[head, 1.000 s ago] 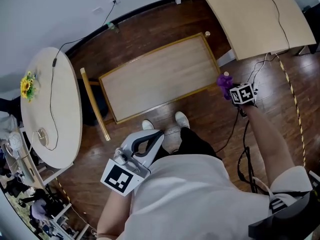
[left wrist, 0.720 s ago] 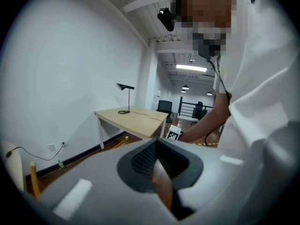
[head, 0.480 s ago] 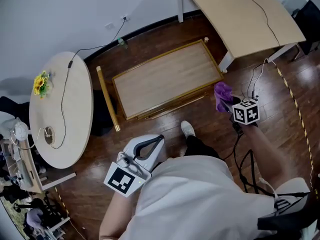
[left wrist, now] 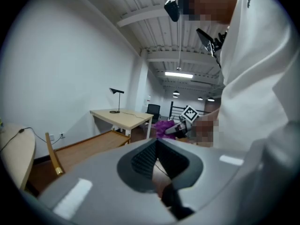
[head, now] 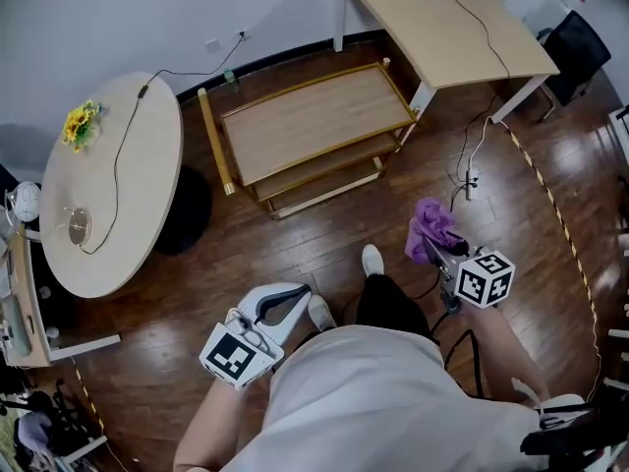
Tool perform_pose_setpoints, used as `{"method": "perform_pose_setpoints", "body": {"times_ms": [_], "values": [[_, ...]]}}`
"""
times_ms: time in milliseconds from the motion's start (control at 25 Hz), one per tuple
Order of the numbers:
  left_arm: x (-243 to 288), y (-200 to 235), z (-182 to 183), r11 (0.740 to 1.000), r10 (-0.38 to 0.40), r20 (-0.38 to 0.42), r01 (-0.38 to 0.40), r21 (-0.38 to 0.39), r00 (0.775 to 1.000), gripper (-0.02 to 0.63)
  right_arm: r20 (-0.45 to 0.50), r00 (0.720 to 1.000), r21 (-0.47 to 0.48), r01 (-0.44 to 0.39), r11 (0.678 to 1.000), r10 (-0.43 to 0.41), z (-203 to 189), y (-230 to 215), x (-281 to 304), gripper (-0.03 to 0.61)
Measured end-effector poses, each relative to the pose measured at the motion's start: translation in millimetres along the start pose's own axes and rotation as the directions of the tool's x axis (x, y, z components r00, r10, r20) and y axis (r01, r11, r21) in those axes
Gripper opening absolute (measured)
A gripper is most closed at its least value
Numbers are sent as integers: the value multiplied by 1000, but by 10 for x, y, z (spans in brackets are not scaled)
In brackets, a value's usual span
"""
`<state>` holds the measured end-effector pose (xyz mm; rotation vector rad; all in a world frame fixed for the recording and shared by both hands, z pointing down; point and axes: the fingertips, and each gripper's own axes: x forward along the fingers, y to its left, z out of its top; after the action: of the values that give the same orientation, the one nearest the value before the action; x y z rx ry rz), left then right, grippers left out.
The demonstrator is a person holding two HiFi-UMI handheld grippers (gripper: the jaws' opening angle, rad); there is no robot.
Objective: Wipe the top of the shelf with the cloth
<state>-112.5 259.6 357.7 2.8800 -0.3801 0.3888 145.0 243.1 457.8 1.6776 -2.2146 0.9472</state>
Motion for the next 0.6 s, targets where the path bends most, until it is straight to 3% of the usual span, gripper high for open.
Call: {"method": "perform_pose_setpoints", "body": {"times_ms": [400,600], "values": [[122,-845,61,998,64,58,-65,13,996,18,115,990,-184,-57,981,79,75,222,-1200,101],[462,-1569,182,993,115,107,-118,21,988,18,152,983,-197,-73,978,104,-95,-6,-2014,101]]}}
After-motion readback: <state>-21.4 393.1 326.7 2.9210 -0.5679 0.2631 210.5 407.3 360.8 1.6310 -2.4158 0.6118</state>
